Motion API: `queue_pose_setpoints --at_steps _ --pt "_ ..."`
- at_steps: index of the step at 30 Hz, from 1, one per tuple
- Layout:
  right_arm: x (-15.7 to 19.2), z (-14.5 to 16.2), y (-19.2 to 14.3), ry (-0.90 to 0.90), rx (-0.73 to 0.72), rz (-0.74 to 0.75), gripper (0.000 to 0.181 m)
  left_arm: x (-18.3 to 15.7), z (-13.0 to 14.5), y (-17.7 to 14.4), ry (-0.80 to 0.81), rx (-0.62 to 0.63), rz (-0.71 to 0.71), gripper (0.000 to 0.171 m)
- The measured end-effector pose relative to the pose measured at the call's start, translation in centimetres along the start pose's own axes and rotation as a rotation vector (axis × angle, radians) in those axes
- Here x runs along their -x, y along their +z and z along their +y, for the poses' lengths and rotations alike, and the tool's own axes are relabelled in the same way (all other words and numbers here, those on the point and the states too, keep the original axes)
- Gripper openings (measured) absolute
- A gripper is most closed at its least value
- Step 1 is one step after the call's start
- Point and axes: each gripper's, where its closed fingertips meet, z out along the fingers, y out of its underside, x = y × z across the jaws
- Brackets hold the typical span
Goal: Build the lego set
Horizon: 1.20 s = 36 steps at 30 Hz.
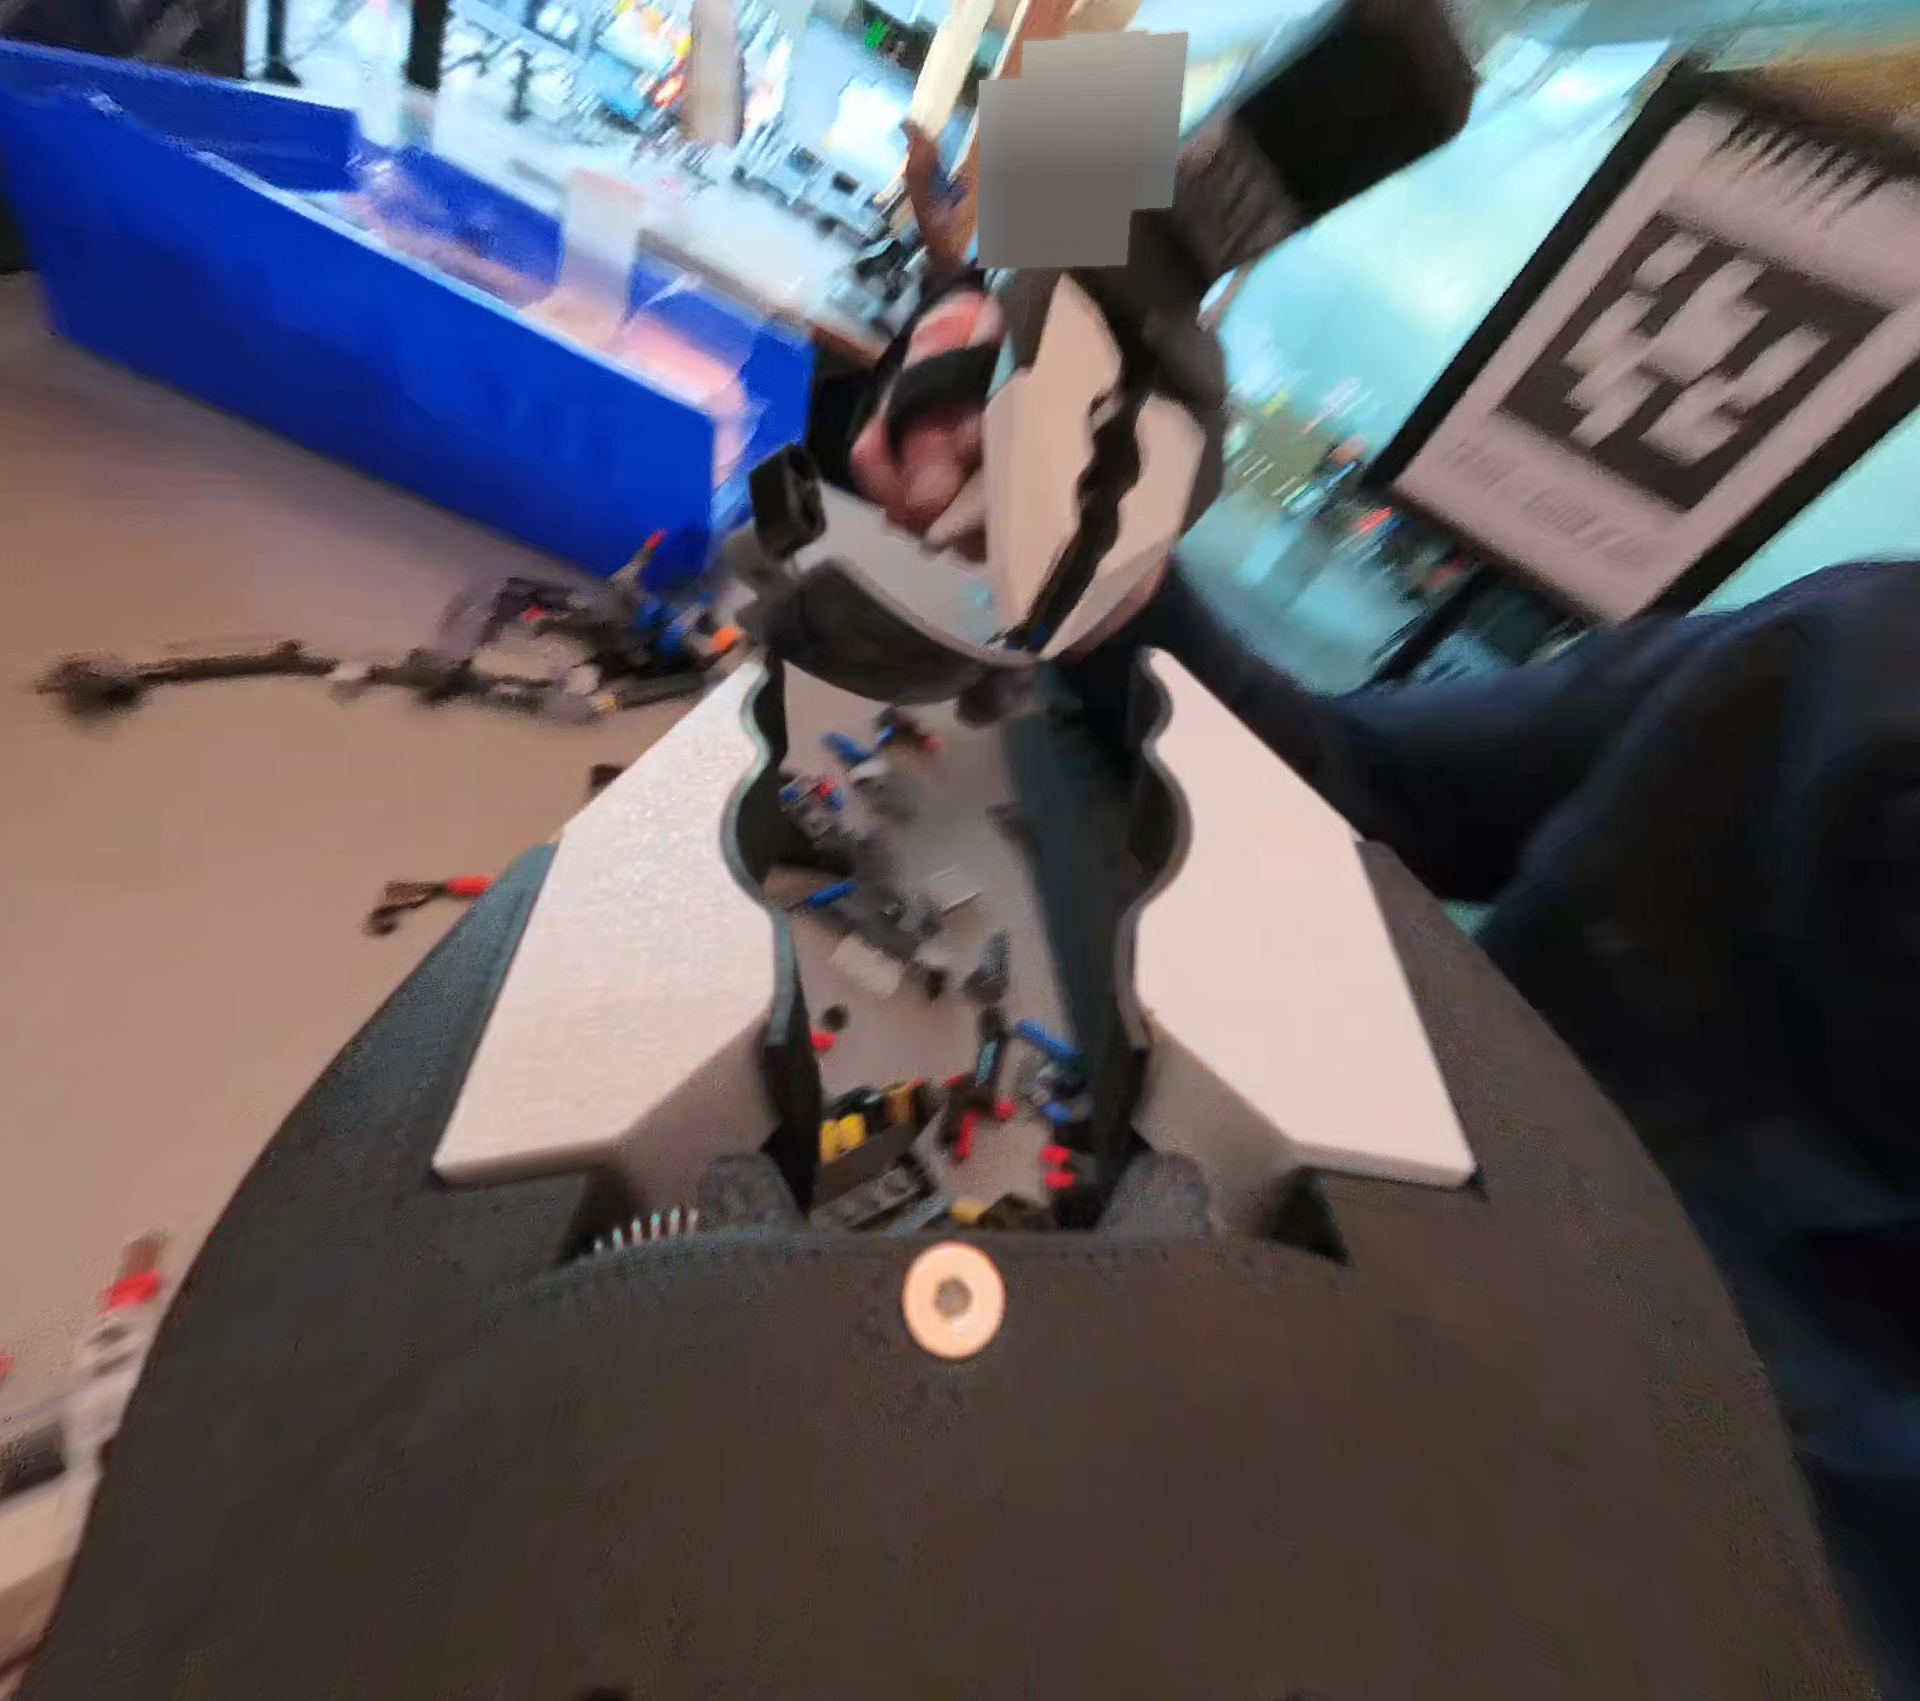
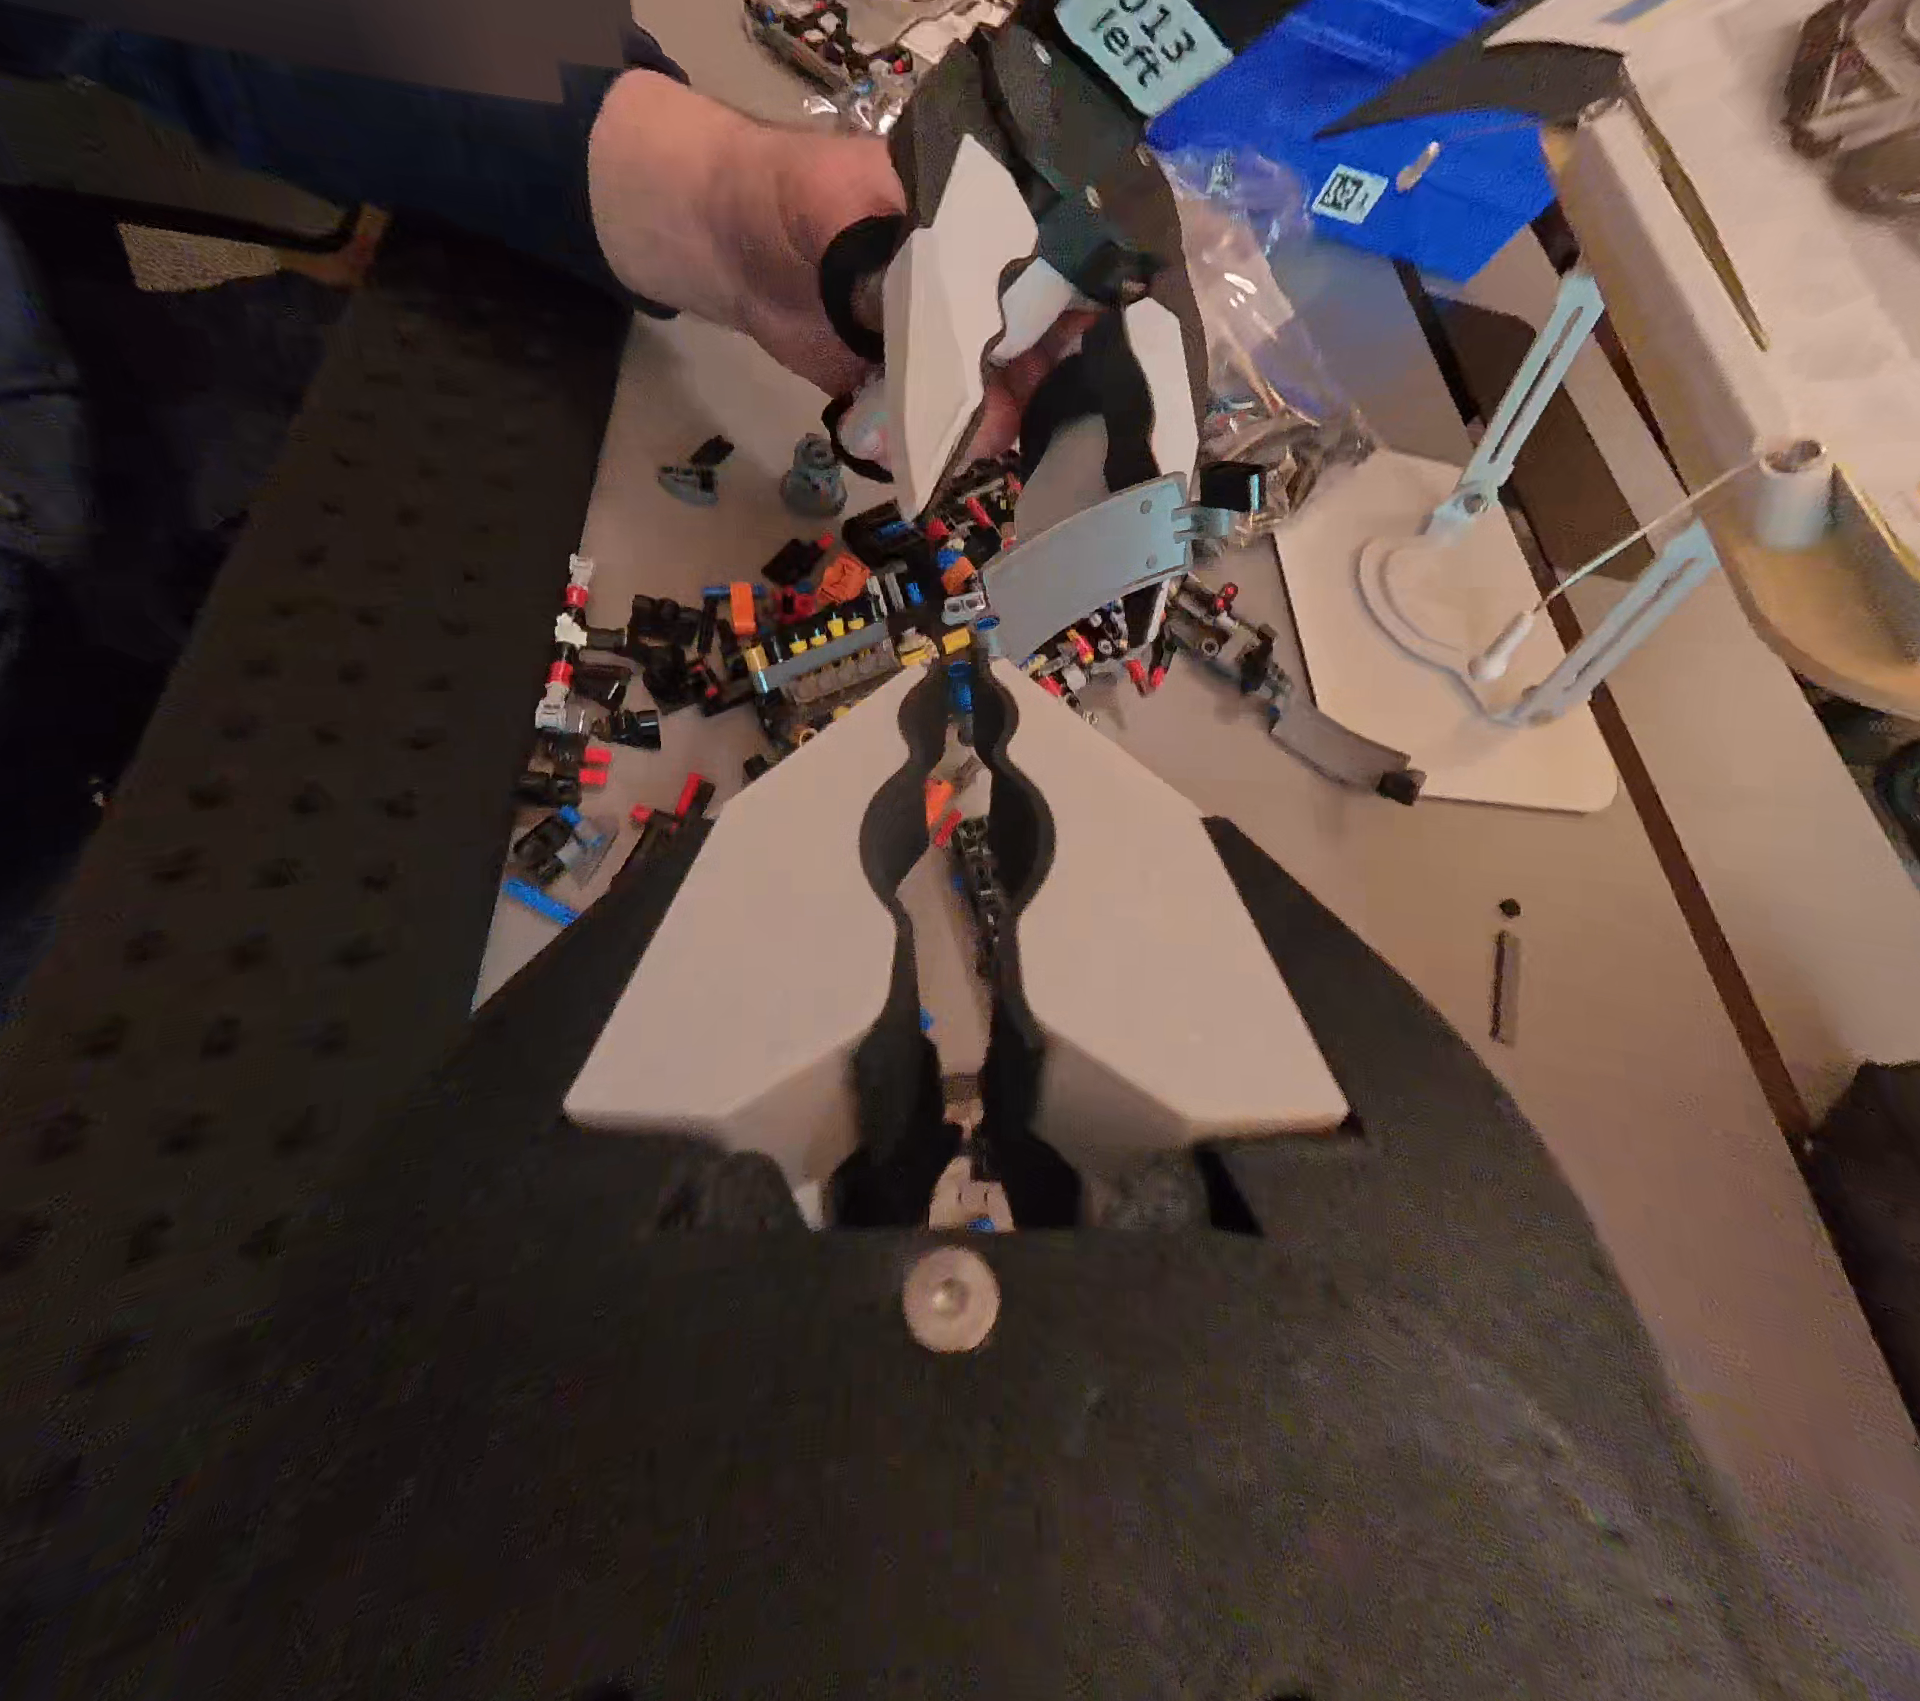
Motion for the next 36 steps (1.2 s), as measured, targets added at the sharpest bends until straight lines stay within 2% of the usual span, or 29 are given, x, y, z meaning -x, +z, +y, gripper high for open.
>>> queue_pose_setpoints --at_steps 2,3,5,7,11,13,14,19,20,21,23,25,28,31,36 --pt "0.0 -0.5 0.6 -0.050 -0.035 0.034 0.001 -0.6 0.0 -0.4 -0.058 -0.017 0.077 0.033" --pt "0.2 -0.9 0.7 -0.067 -0.059 0.037 0.001 -0.6 0.2 -0.4 -0.059 -0.008 0.085 0.026" --pt "0.5 -0.8 1.3 -0.092 -0.040 0.036 0.001 -0.5 -0.3 -0.5 -0.048 -0.041 0.076 0.024" --pt "0.9 -0.3 2.0 -0.119 -0.010 0.027 0.001 -0.9 -0.7 -0.6 -0.063 -0.061 0.101 0.037" --pt "1.2 -0.6 2.3 -0.154 -0.016 0.026 0.001 -0.8 -0.4 -0.5 -0.127 -0.062 0.135 0.051" --pt "1.4 -0.9 2.3 -0.160 -0.024 0.026 0.001 -1.0 -0.4 -0.6 -0.138 -0.063 0.156 0.043" --pt "1.4 -0.8 2.4 -0.167 -0.020 0.035 0.001 -1.3 -0.2 -0.6 -0.126 -0.047 0.171 0.027" --pt "1.5 0.3 3.5 -0.209 0.058 0.055 0.001 -1.5 0.1 -0.3 -0.015 0.001 0.103 0.021" --pt "1.4 0.1 3.5 -0.206 0.048 0.066 0.002 -1.3 0.2 -0.4 0.021 0.010 0.075 0.000" --pt "1.1 -0.3 3.3 -0.196 0.019 0.083 0.004 -1.0 0.2 -0.6 0.053 0.016 0.046 0.000" --pt "0.3 -1.6 2.3 -0.152 -0.057 0.114 0.023 -1.4 0.5 -0.6 0.071 0.059 0.053 0.000" --pt "-1.5 -1.9 1.2 -0.141 -0.075 0.215 0.030 -1.1 1.0 -0.3 0.120 0.097 -0.005 0.000" --pt "-2.8 -2.4 0.6 -0.190 -0.073 0.347 0.023 -2.3 2.4 0.5 0.108 0.174 0.070 0.000" --pt "-3.4 -2.0 1.1 -0.310 0.026 0.461 0.012 -3.2 3.8 1.0 0.086 0.235 0.143 0.000" --pt "-2.1 -2.3 2.3 -0.470 0.104 0.494 0.000 -3.9 4.1 1.2 0.040 0.242 0.209 0.000"
